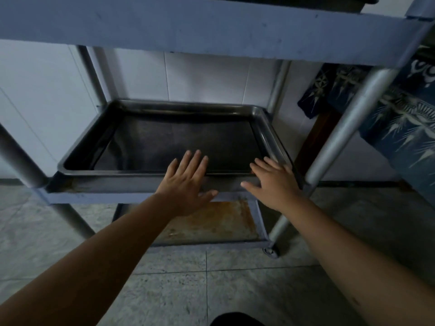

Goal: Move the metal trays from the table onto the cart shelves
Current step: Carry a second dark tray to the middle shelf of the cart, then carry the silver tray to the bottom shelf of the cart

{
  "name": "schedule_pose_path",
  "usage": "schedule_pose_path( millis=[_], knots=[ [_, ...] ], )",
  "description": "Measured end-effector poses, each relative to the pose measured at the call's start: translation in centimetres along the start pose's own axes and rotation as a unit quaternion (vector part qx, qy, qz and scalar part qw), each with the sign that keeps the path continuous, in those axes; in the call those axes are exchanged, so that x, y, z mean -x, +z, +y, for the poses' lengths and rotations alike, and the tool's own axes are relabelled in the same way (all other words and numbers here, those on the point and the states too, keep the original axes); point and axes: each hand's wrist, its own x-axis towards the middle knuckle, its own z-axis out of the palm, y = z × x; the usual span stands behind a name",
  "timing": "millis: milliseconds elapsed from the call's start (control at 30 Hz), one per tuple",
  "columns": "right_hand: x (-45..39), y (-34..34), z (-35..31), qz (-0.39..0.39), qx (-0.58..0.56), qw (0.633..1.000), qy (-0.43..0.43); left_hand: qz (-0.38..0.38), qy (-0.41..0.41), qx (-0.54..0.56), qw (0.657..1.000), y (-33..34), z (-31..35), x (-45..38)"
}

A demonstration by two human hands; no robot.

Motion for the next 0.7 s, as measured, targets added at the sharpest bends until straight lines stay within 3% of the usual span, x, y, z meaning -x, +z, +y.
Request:
schedule_pose_path(
  millis=[167, 333, 500, 700],
  knots=[
    [0.5, -1.3, -5.1, -0.056, -0.029, 0.998, 0.004, -0.053, -0.014, -0.005, 0.998, -1.4, -1.7, 3.3],
    [3.2, -5.8, -10.2, -0.147, -0.06, 0.987, 0.031, -0.145, -0.085, 0.0, 0.986, -7.5, -3.0, 7.8],
    [6.9, -15.3, -12.3, -0.254, -0.076, 0.962, 0.067, -0.206, -0.159, 0.059, 0.964, -17.9, -1.4, 13.4],
    [11.0, -30.7, -14.1, -0.294, -0.092, 0.947, 0.09, -0.245, -0.191, 0.087, 0.947, -33.8, 3.6, 19.0]
  ],
)
